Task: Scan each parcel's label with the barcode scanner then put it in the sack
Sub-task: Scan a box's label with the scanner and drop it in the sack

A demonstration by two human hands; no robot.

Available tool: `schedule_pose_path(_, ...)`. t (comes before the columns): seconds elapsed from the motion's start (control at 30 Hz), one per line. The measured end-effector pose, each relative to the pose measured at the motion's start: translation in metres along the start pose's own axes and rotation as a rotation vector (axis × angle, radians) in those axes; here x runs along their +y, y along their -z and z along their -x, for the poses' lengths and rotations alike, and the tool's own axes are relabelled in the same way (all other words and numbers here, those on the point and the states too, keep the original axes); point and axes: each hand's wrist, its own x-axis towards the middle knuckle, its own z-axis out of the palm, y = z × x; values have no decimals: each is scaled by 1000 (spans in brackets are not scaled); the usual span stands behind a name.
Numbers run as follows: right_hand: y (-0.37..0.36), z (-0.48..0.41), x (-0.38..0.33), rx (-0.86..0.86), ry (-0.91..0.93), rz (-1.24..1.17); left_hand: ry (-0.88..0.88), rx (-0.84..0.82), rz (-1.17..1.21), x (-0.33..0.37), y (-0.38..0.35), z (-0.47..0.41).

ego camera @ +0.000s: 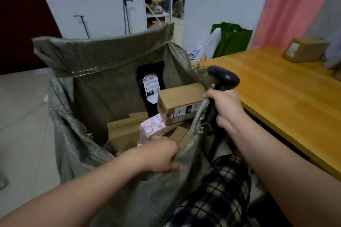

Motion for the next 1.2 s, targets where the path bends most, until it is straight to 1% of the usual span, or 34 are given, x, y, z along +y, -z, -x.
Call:
schedule_pose_path(0.07,0,-1,-12,24,96,72,163,255,45,-22,18,7)
schedule_pose_path(0.1,1,-1,-19,40,160,126,258,406,63,-36,38,11)
schedule_pose_path(0.13,1,-1,-26,49,224,166,316,555,51,-47,64,18)
schedule_pose_path(0.17,1,0,-34,39,276,192,328,698,31,-52,93,26)
schedule_pose_path(0.23,-1,2,-46,-2,365,243,243,959,13,-42,148,43)
schedule_pose_path(0.27,-2,5,-49,-20,396,292,203,1059,21,-30,160,47)
schedule_pose_path(0.3,-2,10,-50,-43,407,333,163,1090,33,-20,164,49)
schedule_pose_path(0.33,-1,14,-48,-73,413,358,132,1031,11,-17,159,46)
schedule_pose_path(0.37,3,17,-43,-101,408,404,135,879,-61,-16,147,40)
schedule_pose_path(0.4,6,20,-35,-126,384,488,170,695,-138,-20,130,34)
schedule_pose_path(0.43,10,25,-26,-146,345,589,229,566,-160,-27,113,30)
schedule_pose_path(0.47,15,24,-15,-147,307,677,280,507,-158,-33,101,29)
schedule_pose_path(0.53,26,22,-1,-115,273,736,319,488,-105,-37,82,32)
schedule_pose_path(0.57,29,20,2,-84,270,702,325,497,-74,-34,73,36)
schedule_pose_path(0.63,27,30,3,-61,291,544,322,525,-12,-31,60,36)
schedule_pose_path(0.7,19,49,7,-158,354,398,328,509,-4,-30,50,35)
schedule_pose_path(0.73,16,59,8,-217,367,367,329,500,-13,-31,46,33)
schedule_pose_path(0.77,19,64,8,-229,371,348,326,495,-30,-33,44,33)
schedule_pose_path(0.8,28,57,8,-167,343,330,325,480,-40,-33,41,32)
schedule_pose_path(0.83,40,45,7,-66,300,300,314,466,-40,-33,38,33)
schedule_pose_path(0.87,53,36,4,43,237,286,296,440,-36,-32,34,32)
schedule_pose_path(0.9,62,28,6,117,169,279,273,416,-37,-28,29,30)
schedule_pose_path(0.93,65,27,11,129,130,279,252,393,-44,-25,24,27)
schedule_pose_path(0.97,59,31,18,81,130,284,238,379,-51,-22,20,23)
schedule_pose_path(1.07,29,52,41,-141,252,305,231,373,-89,-15,15,14)
schedule_pose_path(1.13,27,48,43,-143,282,368,214,383,-114,-13,13,12)
schedule_pose_path(1.2,38,37,44,-84,276,447,178,397,-162,-10,10,10)
